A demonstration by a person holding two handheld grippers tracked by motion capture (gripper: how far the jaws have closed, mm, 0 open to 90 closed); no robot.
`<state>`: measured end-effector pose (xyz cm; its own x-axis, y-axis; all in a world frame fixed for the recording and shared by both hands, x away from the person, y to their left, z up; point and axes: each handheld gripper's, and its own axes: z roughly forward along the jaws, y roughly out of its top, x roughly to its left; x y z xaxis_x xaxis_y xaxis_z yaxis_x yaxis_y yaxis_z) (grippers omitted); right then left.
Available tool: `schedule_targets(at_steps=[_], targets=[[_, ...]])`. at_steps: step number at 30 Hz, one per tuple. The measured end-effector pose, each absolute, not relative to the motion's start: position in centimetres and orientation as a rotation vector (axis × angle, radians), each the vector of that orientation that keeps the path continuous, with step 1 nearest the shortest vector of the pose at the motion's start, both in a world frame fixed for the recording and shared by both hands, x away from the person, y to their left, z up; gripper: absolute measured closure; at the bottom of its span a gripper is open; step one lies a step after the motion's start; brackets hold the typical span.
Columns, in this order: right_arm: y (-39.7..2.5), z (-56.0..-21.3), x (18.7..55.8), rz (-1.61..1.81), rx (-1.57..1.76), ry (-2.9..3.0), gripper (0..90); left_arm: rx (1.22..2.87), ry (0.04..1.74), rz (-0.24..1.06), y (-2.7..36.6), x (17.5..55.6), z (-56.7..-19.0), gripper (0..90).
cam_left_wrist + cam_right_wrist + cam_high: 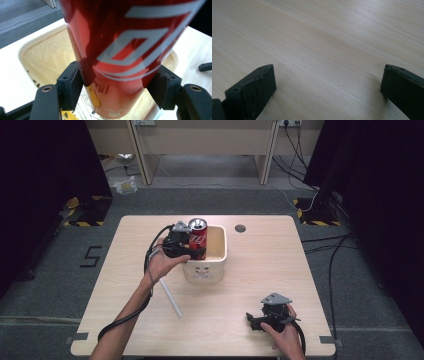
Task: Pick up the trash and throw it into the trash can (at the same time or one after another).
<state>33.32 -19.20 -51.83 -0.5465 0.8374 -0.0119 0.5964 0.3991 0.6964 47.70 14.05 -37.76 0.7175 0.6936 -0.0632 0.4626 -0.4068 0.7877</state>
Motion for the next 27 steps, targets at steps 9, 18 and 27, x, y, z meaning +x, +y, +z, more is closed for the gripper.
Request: schedule_targets(at_steps=[9,18,27], targets=[[-19.21,-51.85,33.35,0.927,1.234,2.3,0.2,2.107,0.875,0.331,13.88,47.63,-38.16,33.5],[-19.19,-51.85,33.33,0.925,1.239,2.299,0.2,2.112,0.876,0.323,13.84,47.83,-38.02,32.8],[-19.18,-51.84,33.31,0.926,1.242,2.302,0.2,2.097,0.879,0.328,14.13,47.91,-37.72,32.6]])
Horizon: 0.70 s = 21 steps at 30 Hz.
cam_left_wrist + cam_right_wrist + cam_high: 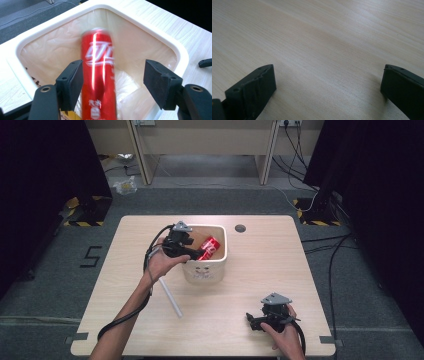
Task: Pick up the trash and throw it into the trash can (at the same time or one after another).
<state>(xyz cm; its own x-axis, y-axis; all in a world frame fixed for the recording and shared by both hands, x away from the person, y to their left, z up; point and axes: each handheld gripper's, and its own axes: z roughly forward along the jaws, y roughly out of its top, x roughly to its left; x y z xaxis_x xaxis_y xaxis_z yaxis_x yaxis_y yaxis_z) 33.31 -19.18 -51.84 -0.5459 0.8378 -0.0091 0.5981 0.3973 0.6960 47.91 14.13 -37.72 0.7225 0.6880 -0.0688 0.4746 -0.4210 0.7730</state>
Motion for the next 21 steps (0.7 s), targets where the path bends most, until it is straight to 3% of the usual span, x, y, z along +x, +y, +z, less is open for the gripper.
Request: schedule_targets(at_steps=[21], targets=[[-19.2,-51.8,33.3,0.926,1.242,2.302,0.2,2.051,0.892,0.35,15.8,47.1,-36.3,31.5]])
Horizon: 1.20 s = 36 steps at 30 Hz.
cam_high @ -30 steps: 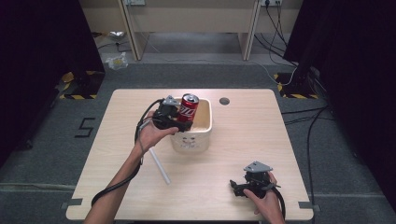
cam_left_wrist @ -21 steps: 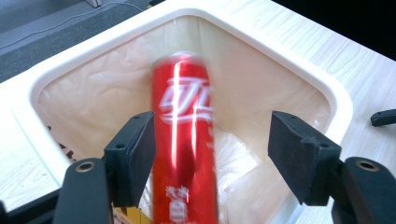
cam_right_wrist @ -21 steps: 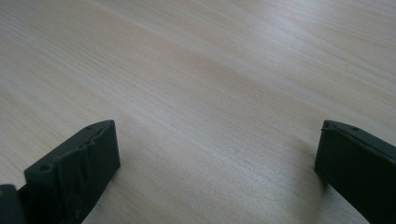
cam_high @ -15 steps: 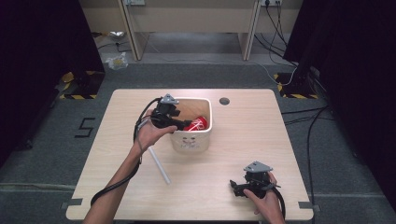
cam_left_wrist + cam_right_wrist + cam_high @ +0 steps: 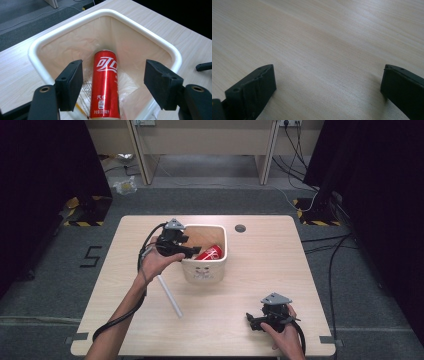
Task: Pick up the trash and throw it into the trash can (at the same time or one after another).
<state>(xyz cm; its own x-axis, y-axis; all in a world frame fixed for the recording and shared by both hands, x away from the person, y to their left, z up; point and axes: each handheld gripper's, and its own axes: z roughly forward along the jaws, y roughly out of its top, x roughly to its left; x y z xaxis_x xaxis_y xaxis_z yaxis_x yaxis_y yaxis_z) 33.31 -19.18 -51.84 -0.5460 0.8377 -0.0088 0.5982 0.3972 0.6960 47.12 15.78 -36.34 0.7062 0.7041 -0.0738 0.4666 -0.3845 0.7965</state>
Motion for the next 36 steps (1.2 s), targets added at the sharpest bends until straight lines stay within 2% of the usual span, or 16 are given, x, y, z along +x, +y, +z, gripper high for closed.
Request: schedule_targets(at_steps=[16,28,36], targets=[[-19.2,-51.9,33.3,0.926,1.238,2.301,0.2,1.994,0.905,0.369,19.1,45.2,-34.8,30.8],[-19.2,-51.9,33.3,0.926,1.234,2.302,0.2,1.926,0.983,0.389,22.1,45.1,-34.8,21.8],[-19.2,-51.9,33.3,0.925,1.236,2.302,0.2,1.891,1.023,0.398,24.0,44.8,-35.0,19.3]])
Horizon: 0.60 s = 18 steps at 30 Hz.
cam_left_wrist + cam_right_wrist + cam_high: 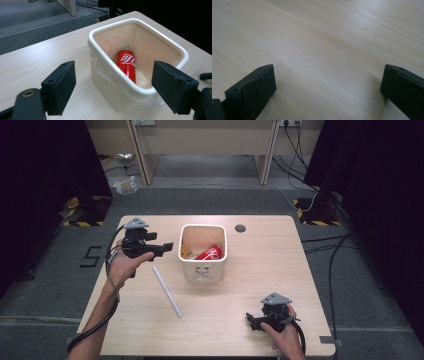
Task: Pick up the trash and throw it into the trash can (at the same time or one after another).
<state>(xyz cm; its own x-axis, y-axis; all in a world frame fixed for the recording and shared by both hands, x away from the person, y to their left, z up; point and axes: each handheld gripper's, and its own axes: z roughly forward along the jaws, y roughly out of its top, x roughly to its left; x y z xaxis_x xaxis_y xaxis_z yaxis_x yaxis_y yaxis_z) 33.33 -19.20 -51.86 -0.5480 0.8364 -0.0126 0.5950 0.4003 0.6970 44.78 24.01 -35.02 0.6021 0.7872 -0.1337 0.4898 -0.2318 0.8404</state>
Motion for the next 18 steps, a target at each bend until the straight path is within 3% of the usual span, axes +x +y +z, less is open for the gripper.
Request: schedule_targets(at_steps=[18], targets=[[-19.2,-51.8,33.3,0.925,1.236,2.303,0.2,1.863,1.067,0.409,25.6,43.3,-37.5,16.5]])
